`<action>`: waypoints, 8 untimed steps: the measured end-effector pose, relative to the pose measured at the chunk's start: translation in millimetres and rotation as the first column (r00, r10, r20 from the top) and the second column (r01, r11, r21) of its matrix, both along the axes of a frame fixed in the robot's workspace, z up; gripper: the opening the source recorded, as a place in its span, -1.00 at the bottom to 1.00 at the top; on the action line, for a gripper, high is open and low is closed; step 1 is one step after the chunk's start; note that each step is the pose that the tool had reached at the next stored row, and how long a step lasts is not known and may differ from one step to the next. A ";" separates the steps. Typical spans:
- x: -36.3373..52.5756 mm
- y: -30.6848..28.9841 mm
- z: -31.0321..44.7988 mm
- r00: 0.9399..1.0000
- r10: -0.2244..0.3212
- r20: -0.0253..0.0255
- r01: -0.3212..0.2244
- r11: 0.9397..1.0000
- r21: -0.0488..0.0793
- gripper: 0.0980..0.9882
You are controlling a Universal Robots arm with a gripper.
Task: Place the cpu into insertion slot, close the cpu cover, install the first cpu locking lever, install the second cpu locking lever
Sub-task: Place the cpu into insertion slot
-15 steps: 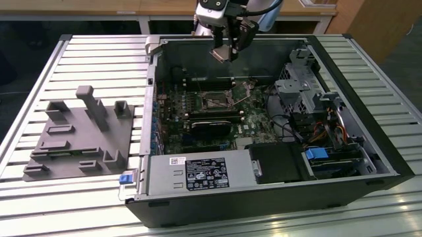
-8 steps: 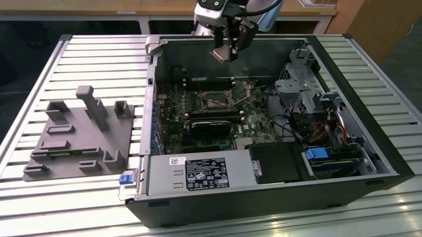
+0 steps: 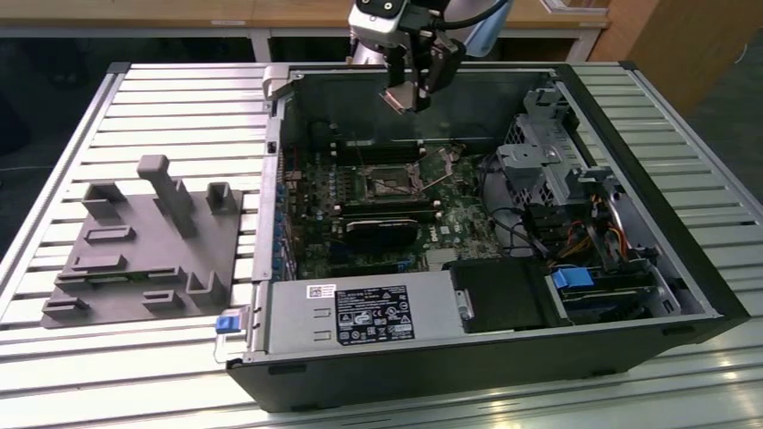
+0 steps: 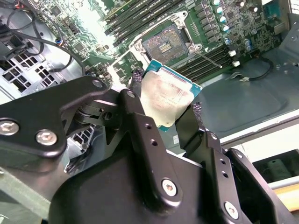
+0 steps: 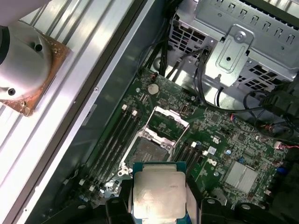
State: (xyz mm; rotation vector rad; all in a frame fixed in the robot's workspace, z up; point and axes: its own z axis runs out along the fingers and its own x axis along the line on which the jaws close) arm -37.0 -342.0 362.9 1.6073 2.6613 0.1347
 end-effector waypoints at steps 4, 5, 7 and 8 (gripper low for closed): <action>0.0 0.0 -0.1 1.000 -0.017 0.000 0.017 1.000 0.000 -0.01; 0.0 0.0 -0.2 1.000 -0.021 0.000 0.021 1.000 0.000 -0.01; 0.0 0.0 -0.2 1.000 -0.030 0.000 0.030 1.000 0.000 -0.01; 0.0 0.0 -0.2 0.999 -0.034 0.000 0.034 0.999 0.000 -0.01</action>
